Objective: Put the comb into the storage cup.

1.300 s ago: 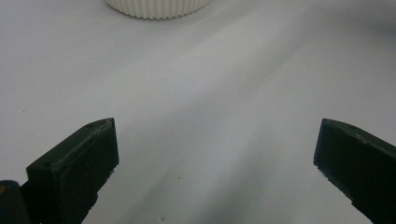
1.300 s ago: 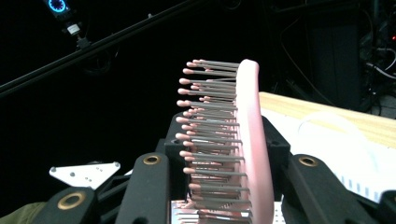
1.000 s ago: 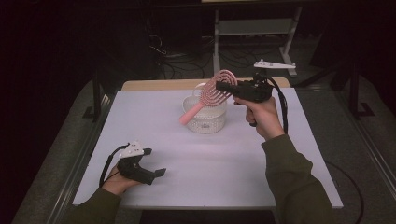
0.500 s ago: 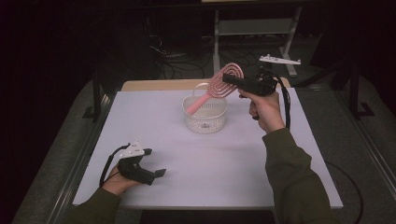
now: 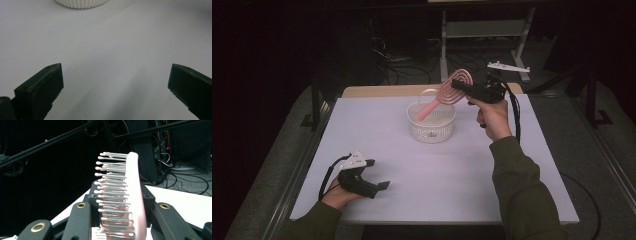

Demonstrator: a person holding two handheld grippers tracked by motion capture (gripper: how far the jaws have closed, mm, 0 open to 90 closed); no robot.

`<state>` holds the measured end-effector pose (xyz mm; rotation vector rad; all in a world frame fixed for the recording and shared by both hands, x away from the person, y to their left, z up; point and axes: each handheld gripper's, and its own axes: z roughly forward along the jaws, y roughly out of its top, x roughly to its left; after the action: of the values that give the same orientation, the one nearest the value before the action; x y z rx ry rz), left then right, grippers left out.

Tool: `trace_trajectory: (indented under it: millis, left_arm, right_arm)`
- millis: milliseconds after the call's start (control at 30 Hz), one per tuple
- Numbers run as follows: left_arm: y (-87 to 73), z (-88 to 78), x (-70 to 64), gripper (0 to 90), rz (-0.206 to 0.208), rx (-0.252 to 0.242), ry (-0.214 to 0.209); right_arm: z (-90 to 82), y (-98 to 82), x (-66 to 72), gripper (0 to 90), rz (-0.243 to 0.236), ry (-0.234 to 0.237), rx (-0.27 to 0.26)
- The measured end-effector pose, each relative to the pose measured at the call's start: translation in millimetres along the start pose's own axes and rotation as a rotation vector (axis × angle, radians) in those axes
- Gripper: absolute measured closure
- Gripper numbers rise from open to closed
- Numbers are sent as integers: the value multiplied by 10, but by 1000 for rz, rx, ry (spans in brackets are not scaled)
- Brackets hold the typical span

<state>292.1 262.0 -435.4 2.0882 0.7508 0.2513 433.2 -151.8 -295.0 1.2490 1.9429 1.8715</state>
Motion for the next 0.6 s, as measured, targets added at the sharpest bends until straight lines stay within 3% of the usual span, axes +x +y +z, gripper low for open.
trace_trajectory:
  millis: [600]
  left_arm:
    - [0,1,-3,1,4,-2,-12]
  right_arm:
    - [176,-178,-65,634,28,-25,8]
